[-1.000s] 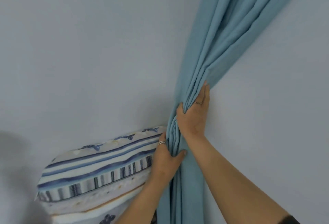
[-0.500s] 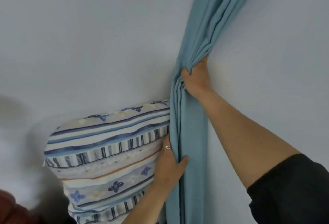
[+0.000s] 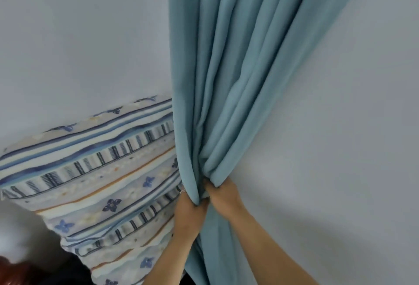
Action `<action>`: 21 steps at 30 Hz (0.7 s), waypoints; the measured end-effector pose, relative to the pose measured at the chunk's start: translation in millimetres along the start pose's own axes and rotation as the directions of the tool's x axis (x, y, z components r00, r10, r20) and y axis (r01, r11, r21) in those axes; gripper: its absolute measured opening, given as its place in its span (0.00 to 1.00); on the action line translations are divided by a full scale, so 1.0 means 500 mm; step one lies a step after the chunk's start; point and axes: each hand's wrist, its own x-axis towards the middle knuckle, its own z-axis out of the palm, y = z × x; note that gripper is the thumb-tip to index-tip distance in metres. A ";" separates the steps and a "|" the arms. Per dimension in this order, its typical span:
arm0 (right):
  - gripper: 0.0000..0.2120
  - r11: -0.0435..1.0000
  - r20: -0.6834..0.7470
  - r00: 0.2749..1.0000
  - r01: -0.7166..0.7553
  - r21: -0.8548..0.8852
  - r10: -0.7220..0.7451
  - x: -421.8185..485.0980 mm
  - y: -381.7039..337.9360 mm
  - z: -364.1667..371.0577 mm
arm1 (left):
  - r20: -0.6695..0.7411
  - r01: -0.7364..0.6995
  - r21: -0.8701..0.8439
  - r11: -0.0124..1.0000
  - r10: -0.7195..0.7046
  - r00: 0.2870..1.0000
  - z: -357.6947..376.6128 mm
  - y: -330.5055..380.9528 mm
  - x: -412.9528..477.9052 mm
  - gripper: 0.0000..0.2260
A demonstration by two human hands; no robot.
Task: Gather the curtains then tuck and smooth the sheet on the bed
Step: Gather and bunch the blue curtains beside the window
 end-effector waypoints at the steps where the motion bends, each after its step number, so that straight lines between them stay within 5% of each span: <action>1: 0.13 0.999 0.003 0.999 -0.041 0.026 0.041 -0.019 0.017 -0.009 | 0.023 0.016 0.012 1.000 -0.016 1.000 0.010 -0.007 -0.018 0.14; 4: 0.10 0.989 0.066 0.989 -0.135 0.069 0.130 -0.087 0.057 -0.033 | 0.041 0.039 0.081 0.996 -0.043 0.998 0.044 -0.025 -0.070 0.11; 12: 0.31 0.976 0.146 0.981 -0.154 0.157 0.131 -0.228 0.149 -0.101 | 0.125 0.004 0.136 0.991 -0.022 0.992 0.083 -0.036 -0.236 0.18; 15: 0.31 0.986 0.065 0.991 -0.127 0.107 0.121 -0.293 0.149 -0.109 | -0.045 0.067 0.148 0.987 -0.061 0.997 0.063 -0.056 -0.353 0.20; 19: 0.25 0.988 -0.368 0.929 0.080 0.135 -0.025 -0.411 0.149 -0.092 | -0.277 0.214 0.147 0.966 -0.168 0.946 0.008 -0.111 -0.556 0.11; 21: 0.22 0.976 -0.292 0.955 0.109 0.188 -0.051 -0.495 0.152 -0.067 | -0.434 0.312 0.202 0.928 -0.201 0.878 -0.034 -0.140 -0.691 0.09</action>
